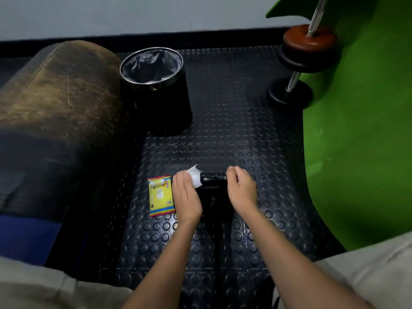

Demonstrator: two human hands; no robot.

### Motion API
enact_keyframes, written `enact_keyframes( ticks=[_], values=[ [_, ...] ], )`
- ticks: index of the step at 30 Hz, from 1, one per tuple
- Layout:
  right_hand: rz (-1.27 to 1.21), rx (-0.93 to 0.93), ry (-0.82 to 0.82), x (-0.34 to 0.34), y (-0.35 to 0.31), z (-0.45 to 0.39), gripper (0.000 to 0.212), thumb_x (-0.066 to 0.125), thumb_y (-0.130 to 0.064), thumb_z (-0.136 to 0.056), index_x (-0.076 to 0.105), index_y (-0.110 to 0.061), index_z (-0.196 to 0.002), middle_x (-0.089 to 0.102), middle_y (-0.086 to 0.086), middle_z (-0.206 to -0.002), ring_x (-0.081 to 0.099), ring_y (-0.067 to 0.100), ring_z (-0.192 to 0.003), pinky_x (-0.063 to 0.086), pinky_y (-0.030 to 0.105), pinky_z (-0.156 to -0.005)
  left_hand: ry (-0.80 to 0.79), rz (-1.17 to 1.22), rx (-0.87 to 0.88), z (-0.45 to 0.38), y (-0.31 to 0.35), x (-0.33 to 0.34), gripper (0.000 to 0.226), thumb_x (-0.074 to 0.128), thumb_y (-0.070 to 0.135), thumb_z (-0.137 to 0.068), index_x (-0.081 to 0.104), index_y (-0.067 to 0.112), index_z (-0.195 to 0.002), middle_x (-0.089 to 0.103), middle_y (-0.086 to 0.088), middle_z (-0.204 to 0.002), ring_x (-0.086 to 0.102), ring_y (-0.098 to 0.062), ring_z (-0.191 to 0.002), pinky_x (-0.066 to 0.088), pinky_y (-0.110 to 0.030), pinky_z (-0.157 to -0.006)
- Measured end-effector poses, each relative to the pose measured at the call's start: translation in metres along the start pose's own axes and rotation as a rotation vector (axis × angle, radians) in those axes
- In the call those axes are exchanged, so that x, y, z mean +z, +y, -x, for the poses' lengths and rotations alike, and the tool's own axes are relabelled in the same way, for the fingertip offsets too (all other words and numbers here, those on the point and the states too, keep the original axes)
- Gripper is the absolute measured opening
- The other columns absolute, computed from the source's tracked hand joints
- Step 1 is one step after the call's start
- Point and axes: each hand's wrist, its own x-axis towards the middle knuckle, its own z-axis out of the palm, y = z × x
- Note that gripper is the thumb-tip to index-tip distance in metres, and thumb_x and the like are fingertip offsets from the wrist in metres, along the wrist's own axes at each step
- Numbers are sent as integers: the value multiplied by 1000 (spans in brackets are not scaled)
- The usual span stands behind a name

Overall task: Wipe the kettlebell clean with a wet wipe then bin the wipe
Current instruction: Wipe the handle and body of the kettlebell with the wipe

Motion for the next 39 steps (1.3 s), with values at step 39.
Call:
enact_keyframes(
  ticks=[39],
  values=[
    [-55,24,-113,-6,-1,-7,45,41,-41,-104,36,-18,-65,43,-5,-72,41,12,-66,32,31,-62,-122,562,-915,-23,-12,-7,35,47,50,-96,67,21,-92,67,0,-82,61,-16,-66,48,-20,-46]
  ],
)
